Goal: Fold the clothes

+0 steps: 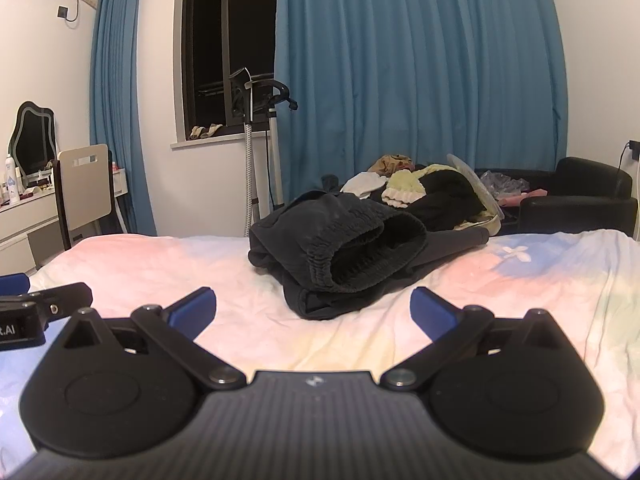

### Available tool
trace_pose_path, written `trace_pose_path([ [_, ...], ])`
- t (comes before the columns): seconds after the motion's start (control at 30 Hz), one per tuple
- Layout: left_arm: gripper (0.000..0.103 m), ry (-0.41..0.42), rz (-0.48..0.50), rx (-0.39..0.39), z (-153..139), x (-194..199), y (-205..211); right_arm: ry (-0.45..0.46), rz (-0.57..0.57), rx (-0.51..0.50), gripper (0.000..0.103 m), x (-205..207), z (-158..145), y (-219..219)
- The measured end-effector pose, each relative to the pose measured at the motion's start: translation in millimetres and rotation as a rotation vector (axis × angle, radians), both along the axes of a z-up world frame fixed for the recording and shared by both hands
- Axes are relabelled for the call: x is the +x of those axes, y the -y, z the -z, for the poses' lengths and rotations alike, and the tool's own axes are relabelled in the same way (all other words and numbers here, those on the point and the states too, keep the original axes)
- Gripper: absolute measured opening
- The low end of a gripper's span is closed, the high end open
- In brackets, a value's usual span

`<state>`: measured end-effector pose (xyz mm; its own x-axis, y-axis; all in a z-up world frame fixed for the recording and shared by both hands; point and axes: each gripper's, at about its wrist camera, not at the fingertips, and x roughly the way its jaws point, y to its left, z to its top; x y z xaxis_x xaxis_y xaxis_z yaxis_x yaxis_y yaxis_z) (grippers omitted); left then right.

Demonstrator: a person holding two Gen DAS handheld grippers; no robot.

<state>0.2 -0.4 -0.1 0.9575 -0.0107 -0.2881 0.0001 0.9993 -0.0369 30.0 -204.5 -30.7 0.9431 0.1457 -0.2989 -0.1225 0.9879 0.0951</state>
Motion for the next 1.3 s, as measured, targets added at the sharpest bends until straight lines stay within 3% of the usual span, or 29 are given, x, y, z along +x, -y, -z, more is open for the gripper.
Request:
trace_pose_path([
  [0.77, 0.103, 0.004, 0.012, 0.008, 1, -16, -15, 0.004, 0.012, -0.008, 0.103, -4, 14, -2],
  [1.3, 0.103, -0.011, 0.009, 0.027, -3, -16, -16, -0.003, 0.017, -0.001, 0.103, -4, 7, 1],
])
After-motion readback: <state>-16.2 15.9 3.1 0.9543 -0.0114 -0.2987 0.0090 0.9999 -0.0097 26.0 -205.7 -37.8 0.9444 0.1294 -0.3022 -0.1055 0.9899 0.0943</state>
